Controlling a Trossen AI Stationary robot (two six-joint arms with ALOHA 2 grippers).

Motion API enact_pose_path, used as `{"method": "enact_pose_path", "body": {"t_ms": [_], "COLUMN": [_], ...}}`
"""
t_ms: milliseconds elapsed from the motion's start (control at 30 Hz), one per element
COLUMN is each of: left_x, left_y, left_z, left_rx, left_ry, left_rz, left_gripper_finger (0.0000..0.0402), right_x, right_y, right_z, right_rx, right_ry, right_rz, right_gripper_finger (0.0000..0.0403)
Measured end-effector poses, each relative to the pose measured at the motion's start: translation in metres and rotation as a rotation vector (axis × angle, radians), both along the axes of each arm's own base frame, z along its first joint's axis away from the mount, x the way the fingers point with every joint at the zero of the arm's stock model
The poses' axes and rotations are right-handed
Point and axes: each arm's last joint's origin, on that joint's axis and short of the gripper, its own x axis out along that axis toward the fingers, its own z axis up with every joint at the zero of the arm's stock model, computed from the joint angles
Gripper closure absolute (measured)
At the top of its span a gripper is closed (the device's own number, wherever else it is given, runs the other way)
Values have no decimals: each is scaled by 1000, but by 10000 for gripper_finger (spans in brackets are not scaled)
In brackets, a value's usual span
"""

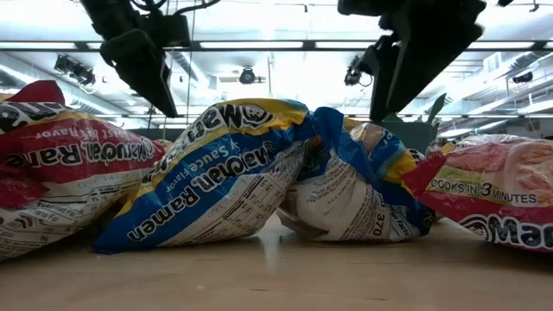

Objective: Sort Maruchan noodles
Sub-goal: Put the blue noodle pack into the dark blue bin

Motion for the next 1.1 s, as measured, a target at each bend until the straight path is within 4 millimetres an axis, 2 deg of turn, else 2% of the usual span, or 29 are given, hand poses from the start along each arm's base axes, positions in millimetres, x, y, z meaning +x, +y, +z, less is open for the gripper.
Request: {"method": "enact_pose_path", "body": {"t_ms": [200,400,733,967,1100], "left_x": [-4,-4,-4,-4,-5], "left_y": [2,2,2,2,1], "left_z": [2,3,3,3,3], "left_rx": [4,22,51,36,32], "left_ry": [9,9,24,14,19], "left_rz": [7,-15,-48,-25,-21], "left_gripper_finger": [207,207,207,207,207], "right_x": [1,3,0,-23,-31], "right_y": [14,24,22,10,6], "right_z": [-16,-28,-38,-40,-35], "right_rx": [23,-34,-156,-294,-319], "right_ry": [40,45,81,288,340], "right_rz": [-75,-136,-167,-227,-234], "right_gripper_finger": [222,222,223,234,239]}}
